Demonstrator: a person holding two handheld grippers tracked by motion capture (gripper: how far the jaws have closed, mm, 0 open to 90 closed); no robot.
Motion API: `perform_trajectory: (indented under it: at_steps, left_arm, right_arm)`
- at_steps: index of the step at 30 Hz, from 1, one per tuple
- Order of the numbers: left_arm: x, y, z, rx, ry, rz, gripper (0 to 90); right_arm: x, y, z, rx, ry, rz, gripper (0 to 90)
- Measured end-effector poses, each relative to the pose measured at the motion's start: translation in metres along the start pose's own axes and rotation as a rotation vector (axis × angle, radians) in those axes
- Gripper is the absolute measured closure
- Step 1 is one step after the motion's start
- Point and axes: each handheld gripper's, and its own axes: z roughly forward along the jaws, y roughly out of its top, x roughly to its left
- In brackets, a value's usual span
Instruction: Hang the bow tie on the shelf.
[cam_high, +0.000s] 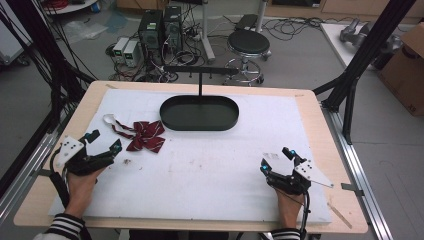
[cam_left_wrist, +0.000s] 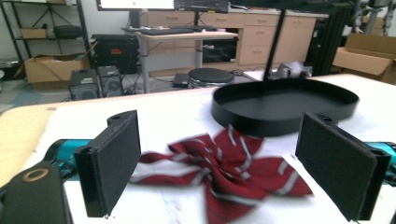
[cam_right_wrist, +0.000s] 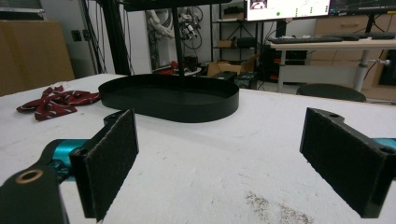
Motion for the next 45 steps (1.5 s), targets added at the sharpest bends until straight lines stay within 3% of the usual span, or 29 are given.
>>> perform_trajectory:
  at_steps: [4,7,16,22,25,31,35,38,45]
  left_arm:
    - [0.016,0.014,0.008,0.028,0.022,-0.008,14.4]
    - [0.031,0.022,0.019,0.081,0.037,-0.005,14.5]
    - [0.057,0.03,0.042,0.158,0.045,-0.038,15.0]
    - [0.077,0.038,0.064,0.234,0.06,-0.027,15.6]
    - [0.082,0.039,0.07,0.253,0.066,-0.026,16.4]
    - [0.098,0.039,0.091,0.355,0.083,-0.013,19.3]
    - [0.103,0.04,0.098,0.39,0.09,-0.009,19.3]
    - [0.108,0.042,0.103,0.415,0.09,-0.019,24.4]
    - [0.117,0.04,0.116,0.506,0.114,-0.044,24.5]
  right_arm:
    - [0.0,0.0,0.0,-0.001,-0.001,0.002,10.5]
    - [0.0,0.0,0.0,-0.002,-0.002,-0.001,10.5]
    - [0.0,0.0,0.0,-0.002,0.0,-0.008,10.5]
    - [0.0,0.0,0.0,-0.002,-0.001,-0.006,10.5]
    - [0.0,0.0,0.0,-0.003,-0.001,-0.003,10.5]
    - [0.0,0.0,0.0,-0.003,-0.003,-0.004,10.5]
    - [0.001,0.0,0.0,-0.002,-0.007,-0.007,10.5]
    - [0.001,0.0,0.0,0.0,-0.007,-0.008,10.5]
    - [0.001,0.0,0.0,-0.01,-0.011,-0.007,10.5]
